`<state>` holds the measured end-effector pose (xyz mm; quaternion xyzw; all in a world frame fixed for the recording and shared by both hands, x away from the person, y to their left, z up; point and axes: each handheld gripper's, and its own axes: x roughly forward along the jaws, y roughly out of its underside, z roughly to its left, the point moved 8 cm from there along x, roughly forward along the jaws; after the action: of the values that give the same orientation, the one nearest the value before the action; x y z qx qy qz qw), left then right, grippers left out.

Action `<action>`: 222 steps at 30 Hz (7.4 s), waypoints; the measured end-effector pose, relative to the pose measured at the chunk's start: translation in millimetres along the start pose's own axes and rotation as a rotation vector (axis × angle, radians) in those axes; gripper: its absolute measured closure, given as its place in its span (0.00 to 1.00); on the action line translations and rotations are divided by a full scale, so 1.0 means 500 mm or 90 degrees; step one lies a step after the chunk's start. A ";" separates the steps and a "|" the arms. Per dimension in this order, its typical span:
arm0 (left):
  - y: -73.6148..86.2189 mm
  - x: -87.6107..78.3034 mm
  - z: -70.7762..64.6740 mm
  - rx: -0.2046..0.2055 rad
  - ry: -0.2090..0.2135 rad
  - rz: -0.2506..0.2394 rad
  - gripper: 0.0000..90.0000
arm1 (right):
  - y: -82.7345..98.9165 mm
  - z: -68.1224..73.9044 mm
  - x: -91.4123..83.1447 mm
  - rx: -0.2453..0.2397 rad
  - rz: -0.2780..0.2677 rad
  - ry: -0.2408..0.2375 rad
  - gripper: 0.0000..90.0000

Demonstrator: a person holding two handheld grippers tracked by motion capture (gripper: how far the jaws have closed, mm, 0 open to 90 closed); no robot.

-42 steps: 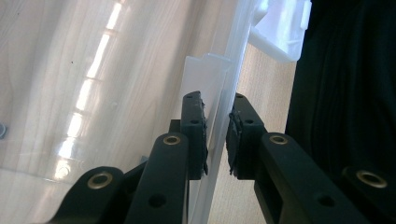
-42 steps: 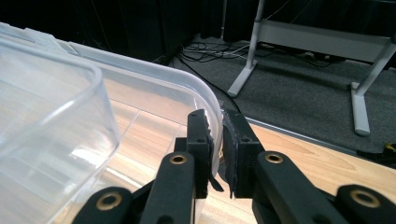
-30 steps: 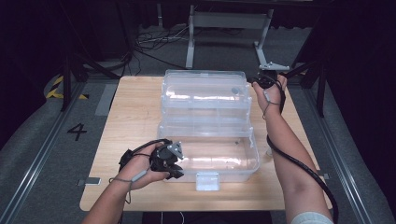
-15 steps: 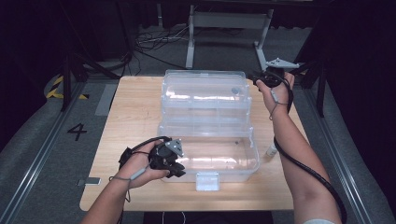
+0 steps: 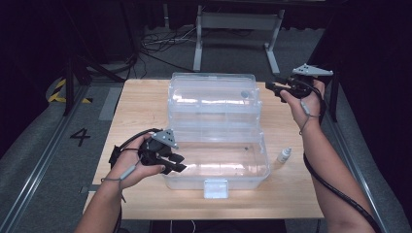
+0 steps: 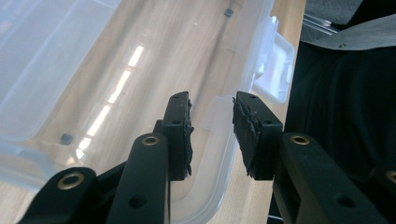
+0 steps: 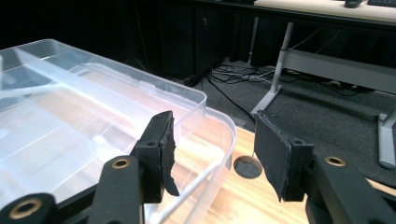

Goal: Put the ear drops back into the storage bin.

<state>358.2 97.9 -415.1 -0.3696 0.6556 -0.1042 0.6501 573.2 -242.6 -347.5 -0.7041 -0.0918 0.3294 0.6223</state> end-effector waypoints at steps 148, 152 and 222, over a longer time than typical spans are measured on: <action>0.150 -0.116 0.118 -0.250 -0.126 -0.057 0.58 | 0.318 0.046 -0.139 -0.248 0.667 -0.176 0.79; 0.150 -0.116 0.120 -0.251 -0.124 -0.058 0.58 | 0.298 0.048 -0.146 -0.262 0.661 -0.171 0.79; 0.152 -0.114 0.122 -0.255 -0.116 -0.058 0.57 | 0.111 0.290 -0.233 -0.471 0.592 -0.328 0.79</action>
<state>381.5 208.0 -425.8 -0.5283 0.5843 0.0325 0.6152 384.6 -198.6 -360.0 -0.7367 -0.0313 0.6697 0.0888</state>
